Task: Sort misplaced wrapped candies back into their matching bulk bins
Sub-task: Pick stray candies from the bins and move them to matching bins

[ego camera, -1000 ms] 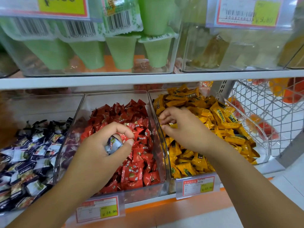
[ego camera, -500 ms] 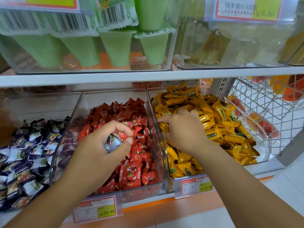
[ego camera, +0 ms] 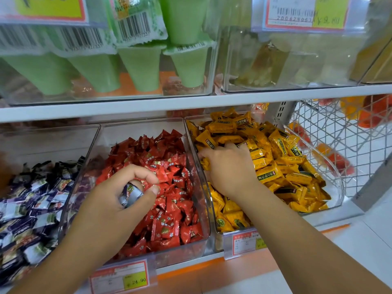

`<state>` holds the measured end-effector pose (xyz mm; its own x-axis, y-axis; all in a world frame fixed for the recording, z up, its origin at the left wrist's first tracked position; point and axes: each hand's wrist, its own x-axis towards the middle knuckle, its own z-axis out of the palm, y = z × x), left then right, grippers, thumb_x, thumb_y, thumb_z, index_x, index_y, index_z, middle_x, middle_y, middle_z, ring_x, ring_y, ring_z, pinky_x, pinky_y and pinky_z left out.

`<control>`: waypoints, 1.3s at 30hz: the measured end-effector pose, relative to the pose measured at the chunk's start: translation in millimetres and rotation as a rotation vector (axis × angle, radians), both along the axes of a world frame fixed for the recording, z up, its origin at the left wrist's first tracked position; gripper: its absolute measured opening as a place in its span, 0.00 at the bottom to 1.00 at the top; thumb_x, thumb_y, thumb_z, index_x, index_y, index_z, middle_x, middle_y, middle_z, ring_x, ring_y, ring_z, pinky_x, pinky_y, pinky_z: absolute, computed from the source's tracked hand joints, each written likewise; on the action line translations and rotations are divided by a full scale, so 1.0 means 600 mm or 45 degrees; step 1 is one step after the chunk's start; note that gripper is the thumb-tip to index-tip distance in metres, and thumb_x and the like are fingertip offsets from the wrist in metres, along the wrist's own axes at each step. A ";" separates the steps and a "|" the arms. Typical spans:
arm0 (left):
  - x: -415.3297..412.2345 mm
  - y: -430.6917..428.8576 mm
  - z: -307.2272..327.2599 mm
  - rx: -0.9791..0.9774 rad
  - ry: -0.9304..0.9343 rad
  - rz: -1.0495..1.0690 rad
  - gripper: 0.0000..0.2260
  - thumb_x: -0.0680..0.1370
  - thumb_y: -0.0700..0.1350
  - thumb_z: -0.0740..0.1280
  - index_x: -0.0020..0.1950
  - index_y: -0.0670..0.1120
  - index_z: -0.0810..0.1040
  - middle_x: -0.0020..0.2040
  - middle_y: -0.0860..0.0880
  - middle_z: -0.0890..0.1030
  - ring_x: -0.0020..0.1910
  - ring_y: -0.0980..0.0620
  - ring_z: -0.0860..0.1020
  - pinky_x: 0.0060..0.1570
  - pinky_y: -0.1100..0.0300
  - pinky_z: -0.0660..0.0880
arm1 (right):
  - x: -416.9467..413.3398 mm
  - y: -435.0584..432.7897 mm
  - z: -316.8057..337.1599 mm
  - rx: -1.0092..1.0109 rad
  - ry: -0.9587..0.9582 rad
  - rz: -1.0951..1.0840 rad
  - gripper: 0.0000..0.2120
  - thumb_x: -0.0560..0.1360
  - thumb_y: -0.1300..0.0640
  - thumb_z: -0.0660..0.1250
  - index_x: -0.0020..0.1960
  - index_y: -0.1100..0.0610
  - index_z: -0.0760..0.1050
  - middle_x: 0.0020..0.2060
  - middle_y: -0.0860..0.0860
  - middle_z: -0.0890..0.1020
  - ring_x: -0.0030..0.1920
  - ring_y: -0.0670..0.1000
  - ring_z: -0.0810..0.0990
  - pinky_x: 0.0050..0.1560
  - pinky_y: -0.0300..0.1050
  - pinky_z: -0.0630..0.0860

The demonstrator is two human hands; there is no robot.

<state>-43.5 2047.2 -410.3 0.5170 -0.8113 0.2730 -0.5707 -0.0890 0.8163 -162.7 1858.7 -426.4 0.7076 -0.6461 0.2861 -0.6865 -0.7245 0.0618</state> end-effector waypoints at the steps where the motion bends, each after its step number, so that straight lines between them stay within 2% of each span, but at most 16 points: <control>1: 0.002 0.001 0.000 0.001 -0.007 0.009 0.04 0.74 0.48 0.69 0.46 0.57 0.78 0.25 0.51 0.68 0.23 0.54 0.65 0.24 0.63 0.64 | 0.001 0.001 -0.001 -0.007 -0.008 0.000 0.16 0.76 0.41 0.63 0.63 0.42 0.72 0.53 0.48 0.80 0.59 0.55 0.73 0.56 0.50 0.64; 4: 0.009 0.004 -0.002 -0.005 -0.008 0.040 0.05 0.74 0.47 0.69 0.46 0.57 0.78 0.25 0.52 0.69 0.24 0.52 0.66 0.23 0.59 0.64 | 0.002 0.002 0.001 0.016 0.054 -0.011 0.16 0.77 0.42 0.62 0.64 0.41 0.73 0.56 0.49 0.79 0.61 0.56 0.71 0.59 0.52 0.64; 8: 0.007 0.002 -0.002 0.013 -0.015 0.023 0.04 0.74 0.47 0.69 0.45 0.57 0.78 0.25 0.52 0.69 0.23 0.56 0.65 0.25 0.63 0.65 | 0.006 0.002 -0.003 -0.022 0.041 -0.046 0.13 0.78 0.46 0.63 0.61 0.40 0.75 0.55 0.49 0.79 0.59 0.56 0.72 0.58 0.52 0.64; 10: 0.004 0.001 -0.001 0.018 -0.020 0.007 0.04 0.74 0.48 0.69 0.45 0.57 0.78 0.27 0.49 0.72 0.23 0.57 0.65 0.24 0.66 0.64 | 0.008 0.000 -0.008 -0.032 -0.003 -0.042 0.11 0.77 0.47 0.63 0.59 0.41 0.77 0.54 0.49 0.79 0.59 0.55 0.72 0.57 0.52 0.64; 13: 0.002 -0.003 -0.002 0.035 -0.028 -0.013 0.04 0.74 0.49 0.69 0.47 0.59 0.78 0.31 0.42 0.74 0.23 0.53 0.66 0.24 0.63 0.64 | 0.001 -0.006 -0.011 0.028 -0.082 0.001 0.10 0.77 0.45 0.64 0.57 0.40 0.79 0.52 0.48 0.77 0.58 0.54 0.72 0.56 0.50 0.64; 17: 0.001 -0.014 -0.003 0.035 -0.012 -0.058 0.04 0.74 0.51 0.68 0.47 0.59 0.77 0.31 0.45 0.74 0.24 0.54 0.66 0.25 0.62 0.65 | -0.027 -0.012 0.012 0.457 -0.434 0.096 0.05 0.74 0.48 0.70 0.49 0.43 0.82 0.47 0.46 0.78 0.51 0.47 0.75 0.52 0.43 0.71; 19: -0.004 -0.024 -0.002 0.040 -0.016 -0.072 0.04 0.73 0.52 0.68 0.47 0.60 0.78 0.32 0.47 0.75 0.24 0.57 0.66 0.25 0.65 0.65 | -0.047 -0.009 0.030 0.662 -0.596 0.146 0.03 0.74 0.51 0.71 0.47 0.46 0.83 0.45 0.43 0.80 0.46 0.40 0.76 0.43 0.30 0.70; 22: -0.013 -0.037 -0.004 0.040 -0.006 -0.089 0.05 0.71 0.57 0.69 0.47 0.62 0.78 0.34 0.51 0.76 0.25 0.58 0.69 0.28 0.69 0.67 | -0.070 0.008 0.051 0.848 -0.785 0.217 0.03 0.74 0.55 0.71 0.46 0.50 0.84 0.33 0.38 0.80 0.32 0.34 0.75 0.31 0.26 0.68; 25: -0.023 -0.048 -0.003 0.066 -0.011 -0.119 0.14 0.67 0.65 0.65 0.51 0.66 0.76 0.35 0.64 0.76 0.30 0.63 0.73 0.32 0.73 0.68 | -0.079 0.025 0.065 0.867 -0.893 0.313 0.03 0.73 0.55 0.71 0.45 0.49 0.84 0.36 0.42 0.82 0.35 0.35 0.76 0.36 0.26 0.69; 28: -0.032 -0.059 0.001 0.058 0.015 -0.146 0.18 0.65 0.66 0.65 0.55 0.66 0.74 0.41 0.71 0.76 0.39 0.68 0.75 0.37 0.78 0.67 | -0.076 0.045 0.076 0.932 -0.924 0.449 0.05 0.73 0.56 0.71 0.44 0.47 0.83 0.40 0.42 0.83 0.39 0.39 0.78 0.41 0.29 0.71; 30: -0.037 -0.063 0.002 0.023 0.003 -0.153 0.14 0.67 0.64 0.65 0.50 0.64 0.75 0.39 0.67 0.78 0.37 0.66 0.76 0.37 0.76 0.68 | -0.068 0.060 0.077 1.025 -0.863 0.539 0.05 0.73 0.58 0.71 0.45 0.48 0.83 0.39 0.43 0.83 0.38 0.38 0.78 0.41 0.29 0.72; 32: -0.039 -0.065 0.004 -0.011 -0.018 -0.122 0.08 0.70 0.61 0.66 0.45 0.60 0.76 0.34 0.59 0.78 0.29 0.61 0.73 0.31 0.71 0.68 | -0.061 0.059 0.075 1.068 -0.812 0.556 0.06 0.75 0.58 0.70 0.47 0.48 0.83 0.38 0.40 0.83 0.38 0.36 0.77 0.41 0.27 0.70; 35: -0.024 -0.062 0.001 0.003 -0.012 -0.017 0.05 0.75 0.55 0.66 0.43 0.55 0.76 0.29 0.51 0.75 0.24 0.58 0.67 0.25 0.66 0.65 | -0.058 0.002 0.068 0.720 -0.703 0.349 0.09 0.78 0.55 0.66 0.54 0.45 0.81 0.49 0.37 0.81 0.47 0.33 0.75 0.46 0.25 0.68; 36: -0.018 -0.060 0.000 0.013 0.005 0.009 0.05 0.76 0.54 0.65 0.43 0.55 0.76 0.28 0.49 0.73 0.23 0.58 0.66 0.24 0.65 0.64 | -0.056 -0.020 0.065 0.542 -0.619 0.278 0.09 0.78 0.55 0.65 0.54 0.44 0.81 0.52 0.39 0.80 0.53 0.36 0.74 0.53 0.30 0.70; 37: -0.012 -0.057 -0.001 0.023 0.019 0.021 0.05 0.76 0.54 0.64 0.44 0.55 0.76 0.28 0.47 0.73 0.23 0.57 0.66 0.24 0.64 0.63 | -0.052 -0.038 0.057 0.376 -0.533 0.242 0.09 0.77 0.55 0.65 0.54 0.44 0.81 0.55 0.42 0.79 0.59 0.43 0.74 0.59 0.40 0.72; 39: -0.001 -0.052 -0.003 0.035 0.031 0.025 0.05 0.76 0.54 0.64 0.45 0.54 0.75 0.28 0.46 0.72 0.24 0.56 0.65 0.26 0.60 0.64 | -0.035 -0.051 0.037 0.196 -0.341 0.229 0.09 0.75 0.52 0.67 0.53 0.43 0.81 0.62 0.46 0.76 0.68 0.54 0.67 0.65 0.57 0.67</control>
<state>-44.0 2016.0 -412.2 0.5393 -0.8078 0.2381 -0.5486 -0.1225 0.8271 -183.6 1828.2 -404.5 0.7267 -0.5680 0.3863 -0.5243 -0.8220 -0.2224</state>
